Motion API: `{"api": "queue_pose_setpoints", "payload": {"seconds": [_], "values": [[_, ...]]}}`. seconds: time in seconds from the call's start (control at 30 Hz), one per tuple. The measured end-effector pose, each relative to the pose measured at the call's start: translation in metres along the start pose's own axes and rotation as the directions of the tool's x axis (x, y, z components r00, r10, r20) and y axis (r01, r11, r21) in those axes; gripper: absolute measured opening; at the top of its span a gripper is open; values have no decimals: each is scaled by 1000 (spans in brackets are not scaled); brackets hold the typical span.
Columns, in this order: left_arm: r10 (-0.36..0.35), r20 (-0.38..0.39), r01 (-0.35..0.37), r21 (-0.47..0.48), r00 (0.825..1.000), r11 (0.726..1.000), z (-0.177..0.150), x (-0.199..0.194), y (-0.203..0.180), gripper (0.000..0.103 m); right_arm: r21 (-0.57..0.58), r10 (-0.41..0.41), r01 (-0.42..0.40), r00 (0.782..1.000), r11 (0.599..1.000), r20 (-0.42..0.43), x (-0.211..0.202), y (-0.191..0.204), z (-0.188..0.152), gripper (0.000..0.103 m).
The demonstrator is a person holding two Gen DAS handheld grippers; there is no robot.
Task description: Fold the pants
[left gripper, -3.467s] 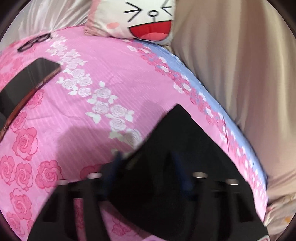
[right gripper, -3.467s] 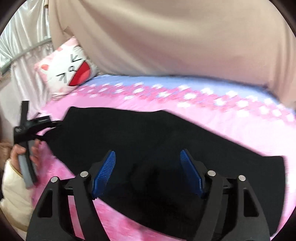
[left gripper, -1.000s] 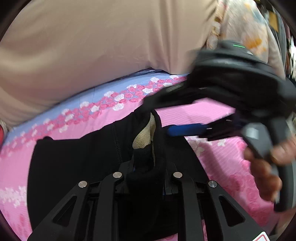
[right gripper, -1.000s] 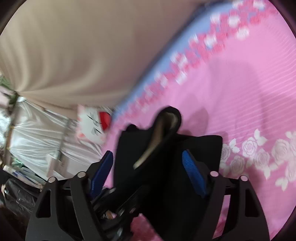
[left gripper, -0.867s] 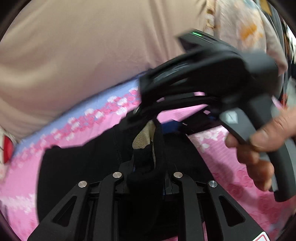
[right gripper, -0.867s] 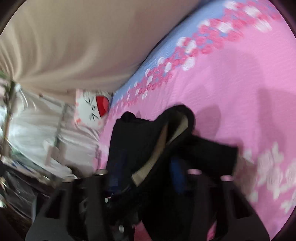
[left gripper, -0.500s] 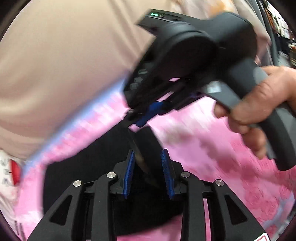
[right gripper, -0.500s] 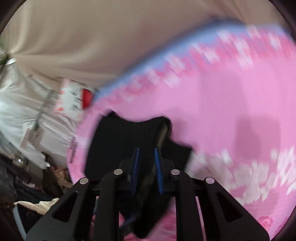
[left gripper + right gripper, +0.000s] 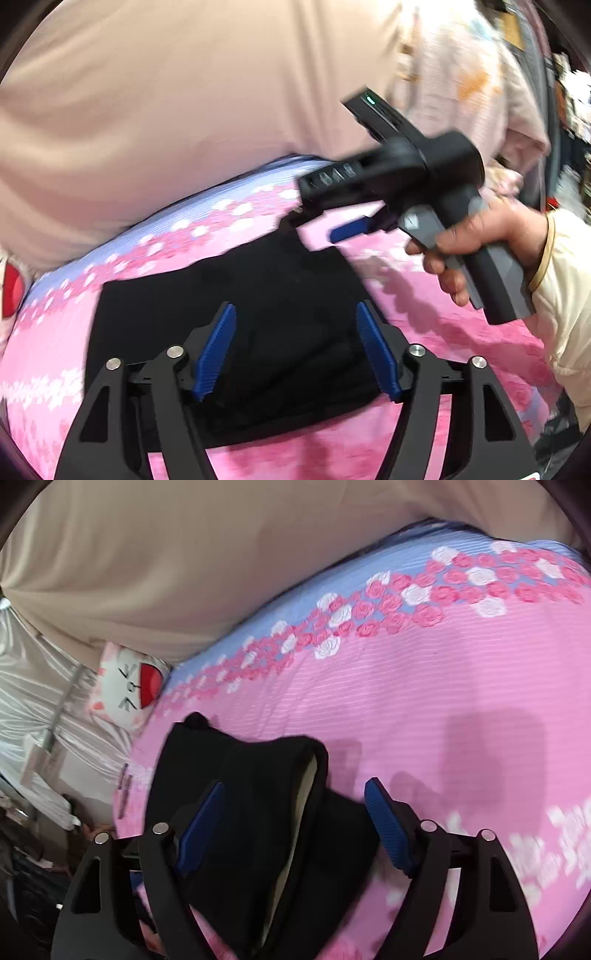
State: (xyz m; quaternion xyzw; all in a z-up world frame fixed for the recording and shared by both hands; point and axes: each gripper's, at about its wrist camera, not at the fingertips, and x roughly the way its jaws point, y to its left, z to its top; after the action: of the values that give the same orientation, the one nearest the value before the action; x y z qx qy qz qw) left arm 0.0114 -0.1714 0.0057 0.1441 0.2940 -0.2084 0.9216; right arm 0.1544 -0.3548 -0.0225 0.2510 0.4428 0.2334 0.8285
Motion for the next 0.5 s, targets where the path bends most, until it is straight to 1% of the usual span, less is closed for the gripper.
{"api": "queue_pose_setpoints", "payload": {"seconds": [0.03,0.07,0.1,0.13,0.17,0.23,0.27,0.3,0.33,0.37,0.4,0.43,0.47,0.5], "values": [[16,-6,-16,-15,1000,1000,-3,-2,6,67,-19,2,-2,1000,1000,-1,9,3,1,63],[36,-14,-36,-29,999,999,-4,0,16,71,-54,18,-19,1000,998,-17,18,9,1,35],[60,-21,-61,-40,998,997,-3,-2,20,73,-76,13,-15,999,997,-36,23,16,-1,26],[92,-28,-93,-55,995,994,-3,-1,32,75,-106,7,-10,1000,994,-30,21,25,-4,24],[107,-33,-109,-69,994,992,-3,0,44,77,-146,-6,4,1000,989,-16,15,36,-6,20],[115,-44,-119,-94,992,988,-4,0,54,77,-221,-28,37,999,975,42,-9,57,-11,18],[104,-50,-109,-105,993,988,-5,2,56,77,-226,-19,35,997,974,73,-26,60,-13,17],[85,-62,-91,-111,994,990,-6,6,54,77,-212,-22,39,996,976,85,-36,55,-15,17],[26,-91,-36,-119,996,992,-10,13,47,77,-193,-24,40,996,980,84,-41,47,-17,17],[-32,-121,18,-118,992,993,-13,21,39,77,-152,-37,47,997,987,69,-39,30,-21,17],[-58,-143,41,-115,988,993,-15,29,31,77,-111,-68,74,996,991,52,-32,14,-25,16],[-66,-153,50,-106,986,993,-19,35,22,77,-79,-116,118,993,990,30,-22,-1,-29,16],[-58,-154,44,-90,986,995,-23,40,13,77,-46,-102,102,995,994,11,-11,-18,-35,15],[-34,-136,24,-76,990,997,-25,41,8,77,-3,-41,41,998,999,41,-12,-28,-37,15]]}}
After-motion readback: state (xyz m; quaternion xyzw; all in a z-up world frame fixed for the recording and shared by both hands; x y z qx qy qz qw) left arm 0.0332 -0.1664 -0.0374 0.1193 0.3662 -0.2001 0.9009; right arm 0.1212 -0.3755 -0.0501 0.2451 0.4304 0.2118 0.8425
